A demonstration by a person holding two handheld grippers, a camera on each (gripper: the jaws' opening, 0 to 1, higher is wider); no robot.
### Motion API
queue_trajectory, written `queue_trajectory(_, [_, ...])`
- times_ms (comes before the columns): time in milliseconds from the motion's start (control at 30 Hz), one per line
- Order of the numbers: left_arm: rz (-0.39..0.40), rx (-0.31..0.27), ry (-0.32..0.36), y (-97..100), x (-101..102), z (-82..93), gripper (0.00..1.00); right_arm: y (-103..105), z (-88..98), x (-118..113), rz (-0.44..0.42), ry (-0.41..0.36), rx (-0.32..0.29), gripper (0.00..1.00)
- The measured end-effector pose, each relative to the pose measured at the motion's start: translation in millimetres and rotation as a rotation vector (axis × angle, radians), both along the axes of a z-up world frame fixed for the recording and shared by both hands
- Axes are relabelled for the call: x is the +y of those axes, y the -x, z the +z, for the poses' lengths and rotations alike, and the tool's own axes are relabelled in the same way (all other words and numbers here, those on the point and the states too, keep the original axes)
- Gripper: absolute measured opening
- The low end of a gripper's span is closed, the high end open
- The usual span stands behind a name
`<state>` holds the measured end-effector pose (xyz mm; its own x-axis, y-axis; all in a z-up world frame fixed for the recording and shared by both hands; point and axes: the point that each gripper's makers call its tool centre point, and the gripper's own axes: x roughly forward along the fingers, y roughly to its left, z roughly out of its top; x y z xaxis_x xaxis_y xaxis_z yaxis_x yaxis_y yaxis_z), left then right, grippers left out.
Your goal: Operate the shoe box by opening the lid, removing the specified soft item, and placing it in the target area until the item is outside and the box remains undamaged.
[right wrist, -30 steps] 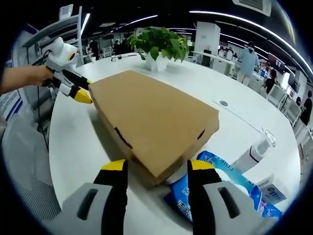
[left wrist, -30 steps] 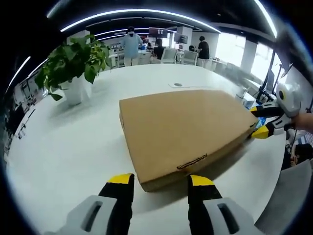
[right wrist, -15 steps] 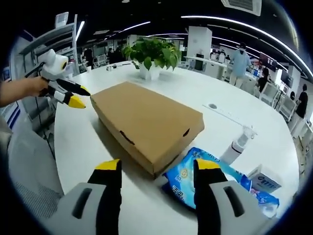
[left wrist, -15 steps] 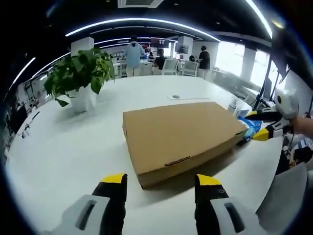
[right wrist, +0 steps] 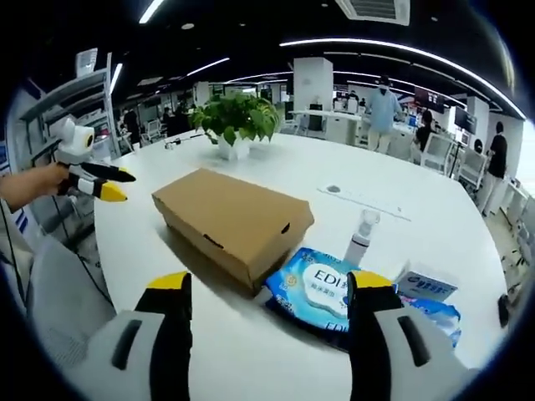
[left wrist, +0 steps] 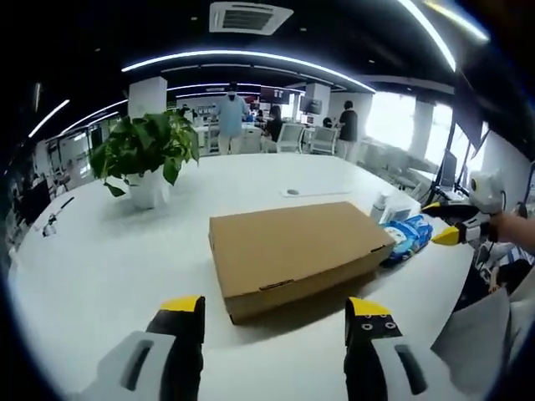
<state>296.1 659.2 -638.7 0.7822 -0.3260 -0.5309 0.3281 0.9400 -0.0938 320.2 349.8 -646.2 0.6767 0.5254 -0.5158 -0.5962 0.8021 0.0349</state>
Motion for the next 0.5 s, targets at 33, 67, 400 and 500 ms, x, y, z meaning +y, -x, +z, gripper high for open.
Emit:
queue_trajectory(33, [0.000,-0.008,-0.002,1.8,0.1,2.1,0.70,2.9,0.7,-2.4,-0.008,-0.008,0.006,0.78])
queue_trajectory(67, [0.002,-0.019,-0.005,4.7,0.4,5.2,0.70,4.4,1.2,-3.4,-0.011,-0.013,0.009,0.79])
queue_trajectory(400, [-0.009,-0.055,-0.051,29.4,-6.7,13.4,0.80,36.4,1.9,-28.4,-0.050,-0.002,0.013,0.88])
queue_trajectory(500, [-0.020,-0.043,-0.039,38.4,-11.0,9.9,0.85,43.8,2.7,-34.5,-0.065,-0.005,0.008,0.90])
